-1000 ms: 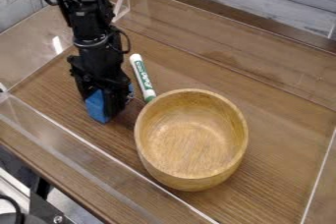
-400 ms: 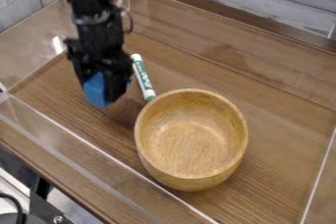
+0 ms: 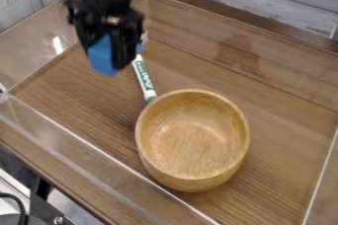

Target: Put the blue block in the brown bowl

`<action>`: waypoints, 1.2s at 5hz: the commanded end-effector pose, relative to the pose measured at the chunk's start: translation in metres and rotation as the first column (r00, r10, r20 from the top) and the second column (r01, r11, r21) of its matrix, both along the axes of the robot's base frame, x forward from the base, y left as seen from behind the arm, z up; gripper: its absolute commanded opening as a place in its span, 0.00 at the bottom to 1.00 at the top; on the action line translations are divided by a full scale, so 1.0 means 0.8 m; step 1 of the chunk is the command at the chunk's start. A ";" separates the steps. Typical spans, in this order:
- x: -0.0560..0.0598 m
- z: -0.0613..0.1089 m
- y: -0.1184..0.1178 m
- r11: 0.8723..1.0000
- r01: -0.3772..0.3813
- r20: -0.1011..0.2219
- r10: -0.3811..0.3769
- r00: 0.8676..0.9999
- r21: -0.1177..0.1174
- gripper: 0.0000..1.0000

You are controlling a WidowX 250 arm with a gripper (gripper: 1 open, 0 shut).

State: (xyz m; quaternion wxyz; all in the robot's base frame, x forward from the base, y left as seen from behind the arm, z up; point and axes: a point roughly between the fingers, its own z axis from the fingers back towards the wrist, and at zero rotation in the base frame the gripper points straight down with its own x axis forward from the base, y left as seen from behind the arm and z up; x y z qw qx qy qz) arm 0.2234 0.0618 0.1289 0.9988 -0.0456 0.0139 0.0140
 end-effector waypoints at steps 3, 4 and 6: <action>-0.022 0.039 -0.061 0.998 0.066 0.034 -0.066 0.997 -0.010 0.00; -0.034 0.037 -0.089 0.996 0.086 0.023 -0.086 0.996 -0.013 0.00; -0.048 0.022 -0.143 0.995 0.096 0.019 -0.095 0.995 -0.009 0.00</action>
